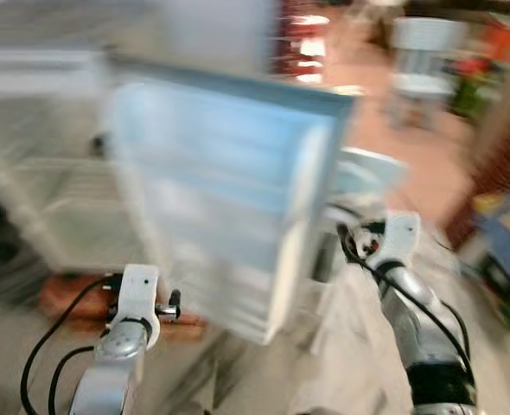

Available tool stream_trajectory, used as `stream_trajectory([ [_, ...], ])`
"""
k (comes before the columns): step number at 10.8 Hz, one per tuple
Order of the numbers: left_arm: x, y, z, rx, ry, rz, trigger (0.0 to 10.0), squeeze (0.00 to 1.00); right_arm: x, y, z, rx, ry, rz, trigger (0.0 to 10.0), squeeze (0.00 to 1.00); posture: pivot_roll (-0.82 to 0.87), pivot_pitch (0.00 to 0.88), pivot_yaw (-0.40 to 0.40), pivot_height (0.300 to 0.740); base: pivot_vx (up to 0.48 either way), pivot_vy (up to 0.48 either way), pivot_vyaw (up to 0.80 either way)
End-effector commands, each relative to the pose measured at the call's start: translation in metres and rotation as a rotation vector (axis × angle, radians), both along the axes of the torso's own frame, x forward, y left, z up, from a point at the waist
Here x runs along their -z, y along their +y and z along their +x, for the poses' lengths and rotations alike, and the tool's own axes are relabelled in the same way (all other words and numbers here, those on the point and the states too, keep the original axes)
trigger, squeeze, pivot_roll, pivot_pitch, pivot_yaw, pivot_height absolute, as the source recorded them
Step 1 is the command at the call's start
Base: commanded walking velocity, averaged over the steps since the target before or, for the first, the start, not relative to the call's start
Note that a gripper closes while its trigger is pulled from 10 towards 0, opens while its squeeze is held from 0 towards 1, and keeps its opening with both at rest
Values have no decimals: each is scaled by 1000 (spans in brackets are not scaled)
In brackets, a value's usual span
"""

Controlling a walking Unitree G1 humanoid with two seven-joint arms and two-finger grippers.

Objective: Restocking fridge

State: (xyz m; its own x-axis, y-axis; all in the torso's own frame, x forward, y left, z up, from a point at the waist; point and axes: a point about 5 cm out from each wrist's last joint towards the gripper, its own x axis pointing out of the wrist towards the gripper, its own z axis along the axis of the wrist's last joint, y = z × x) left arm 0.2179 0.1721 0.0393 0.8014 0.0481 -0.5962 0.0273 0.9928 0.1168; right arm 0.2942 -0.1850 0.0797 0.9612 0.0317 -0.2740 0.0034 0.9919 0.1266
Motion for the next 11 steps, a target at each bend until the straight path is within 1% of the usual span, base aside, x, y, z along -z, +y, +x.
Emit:
stream_trajectory([
  [1, -4, -4, 2, 39, -9, 2, 10000, 0, -4, -1, 4, -5, -23, -4, 10000, 0, 76, 0, -4, 740, 0, 0, 663],
  [2, -5, -5, 3, 61, -11, 12, 10000, 0, -5, -1, 5, -12, -30, -10, 10000, 0, 79, 0, -3, 740, 0, 0, 656],
  [3, -9, -8, 8, 107, -54, 13, 10000, 0, -6, -2, 8, -5, -36, -13, 10000, 0, 80, 0, -3, 740, 0, 0, 663],
  [4, -4, -11, 2, 148, -3, -3, 10000, 0, -7, -2, 11, 1, -45, -16, 10000, 0, 82, 0, -1, 740, 0, 0, 656],
  [5, 0, -6, -4, 137, 18, 14, 10000, 0, -8, -1, 13, 1, -51, -16, 10000, 0, 83, 0, 1, 740, 0, 0, 663],
  [6, 3, 5, -10, 104, 26, 36, 10000, 0, -9, -2, 15, 3, -56, -13, 10000, 0, 91, 0, -3, 740, 0, 0, 619],
  [7, 4, 9, -14, 81, 33, 24, 10000, 0, -11, -4, 19, 3, -63, -18, 10000, 0, 99, 0, -10, 740, 0, 0, 619],
  [8, 0, 3, -13, 104, 31, 17, 10000, 0, -14, -4, 22, -6, -70, -23, 10000, 0, 108, 0, -14, 740, 0, 0, 625],
  [9, -5, -5, -7, 141, -27, 59, 10000, 0, -15, -1, 25, -14, -73, -21, 10000, 0, 107, 0, -17, 740, 0, 0, 625],
  [11, -4, -6, -8, 143, -18, 57, 10000, 0, -15, 1, 26, -28, -71, -9, 10000, 0, 102, 0, -21, 740, 0, 0, 625],
])
